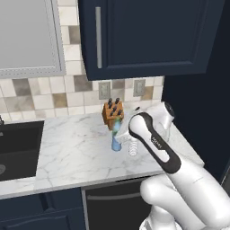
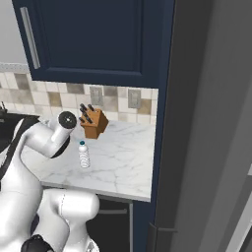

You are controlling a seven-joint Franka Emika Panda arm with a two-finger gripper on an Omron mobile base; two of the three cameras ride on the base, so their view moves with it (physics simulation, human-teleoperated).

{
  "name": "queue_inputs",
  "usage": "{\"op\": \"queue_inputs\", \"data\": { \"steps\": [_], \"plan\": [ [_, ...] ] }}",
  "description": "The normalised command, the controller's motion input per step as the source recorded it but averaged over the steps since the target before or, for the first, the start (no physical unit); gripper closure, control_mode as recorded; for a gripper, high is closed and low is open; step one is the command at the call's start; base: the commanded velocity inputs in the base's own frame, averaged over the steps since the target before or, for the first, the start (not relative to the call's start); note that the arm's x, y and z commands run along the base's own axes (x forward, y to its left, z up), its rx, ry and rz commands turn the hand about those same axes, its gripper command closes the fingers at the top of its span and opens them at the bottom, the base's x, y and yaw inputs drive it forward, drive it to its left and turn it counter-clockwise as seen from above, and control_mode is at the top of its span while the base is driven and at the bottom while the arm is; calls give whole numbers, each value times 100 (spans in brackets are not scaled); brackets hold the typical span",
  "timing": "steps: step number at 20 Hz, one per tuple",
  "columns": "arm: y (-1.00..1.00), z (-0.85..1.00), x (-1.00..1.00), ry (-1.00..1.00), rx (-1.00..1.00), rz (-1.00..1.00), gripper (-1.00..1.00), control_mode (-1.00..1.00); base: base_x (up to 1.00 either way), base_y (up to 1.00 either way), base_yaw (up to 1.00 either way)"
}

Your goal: Take the bottled waters from the counter and place them in the freezer to freeze. Close the freezer door after placing the bottles.

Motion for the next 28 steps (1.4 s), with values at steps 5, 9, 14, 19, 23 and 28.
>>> {"op": "queue_inputs", "data": {
  "steps": [5, 9, 14, 19, 23, 28],
  "plan": [
    [-56, 37, -45, 2, 10, -31, 100, -100, 0, 0, 0],
    [-43, 59, -38, 0, 5, -22, 100, -100, 0, 0, 0],
    [-47, 63, -18, 0, 0, -23, 100, -100, 0, 0, 0],
    [-58, 42, -8, 0, 0, -26, 100, -100, 0, 0, 0],
    [-20, 15, -62, -5, -2, -18, 100, -100, 0, 0, 0],
    [-10, 0, -54, -22, -18, -13, 100, -100, 0, 0, 0]
  ]
}}
